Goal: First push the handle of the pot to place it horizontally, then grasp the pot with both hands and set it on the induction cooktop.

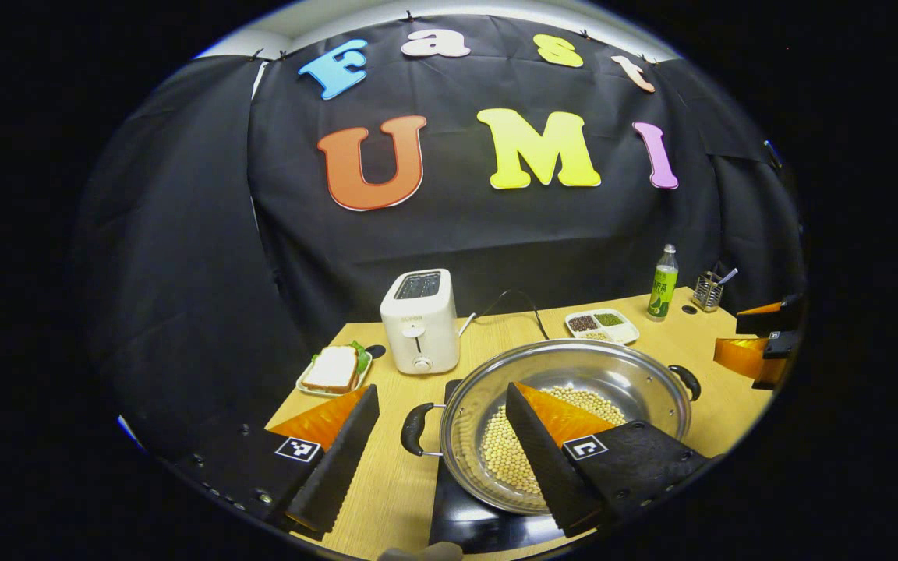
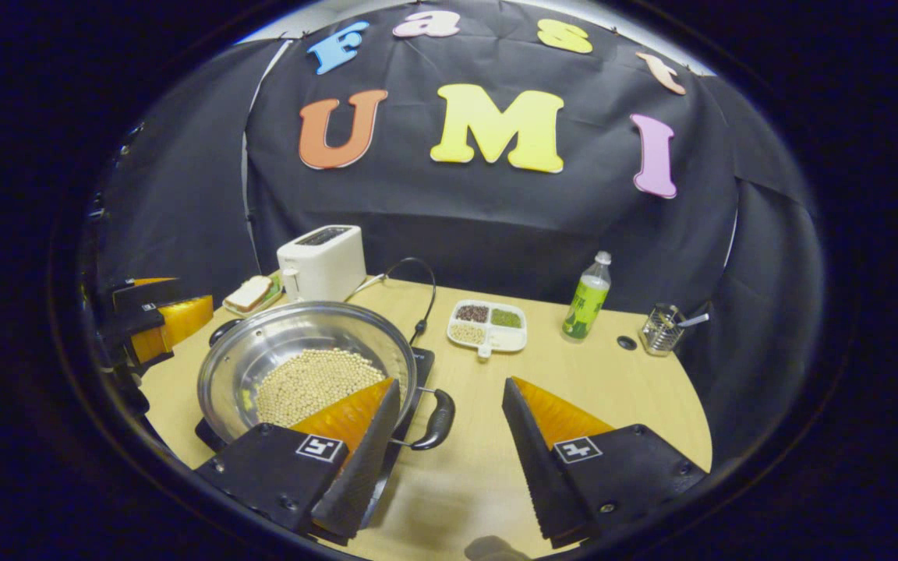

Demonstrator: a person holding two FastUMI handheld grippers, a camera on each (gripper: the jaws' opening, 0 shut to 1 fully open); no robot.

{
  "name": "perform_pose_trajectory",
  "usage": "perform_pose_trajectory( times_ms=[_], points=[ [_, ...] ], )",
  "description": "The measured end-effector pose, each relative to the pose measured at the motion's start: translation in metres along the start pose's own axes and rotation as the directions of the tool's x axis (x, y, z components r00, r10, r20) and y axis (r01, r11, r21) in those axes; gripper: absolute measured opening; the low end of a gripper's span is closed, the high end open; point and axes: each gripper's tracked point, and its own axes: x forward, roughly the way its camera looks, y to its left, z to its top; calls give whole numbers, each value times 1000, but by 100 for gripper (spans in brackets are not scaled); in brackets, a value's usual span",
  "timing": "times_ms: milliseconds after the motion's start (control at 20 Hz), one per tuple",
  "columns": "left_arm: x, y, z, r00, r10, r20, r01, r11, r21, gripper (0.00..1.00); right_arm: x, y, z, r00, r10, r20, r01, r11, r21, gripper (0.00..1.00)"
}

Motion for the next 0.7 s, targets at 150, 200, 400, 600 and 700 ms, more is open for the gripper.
perform_pose_trajectory(
  times_ms=[150,200,400,600,700],
  points=[
    [-35,-22,28,998,-10,56,10,1000,1,97,-35,-21,19,998,3,63,-2,1000,-17,85],
    [-50,-29,40,997,-9,79,9,1000,3,97,-47,-29,27,996,2,88,0,1000,-23,84],
    [-108,-61,87,987,-5,158,4,1000,2,96,-98,-63,50,985,11,170,-9,1000,-8,99],
    [-158,-108,127,975,-18,220,24,999,-27,96,-155,-103,68,971,8,238,-14,1000,25,100],
    [-185,-133,144,967,-25,255,33,999,-30,96,-182,-125,74,963,-2,270,-9,999,40,100]
  ],
)
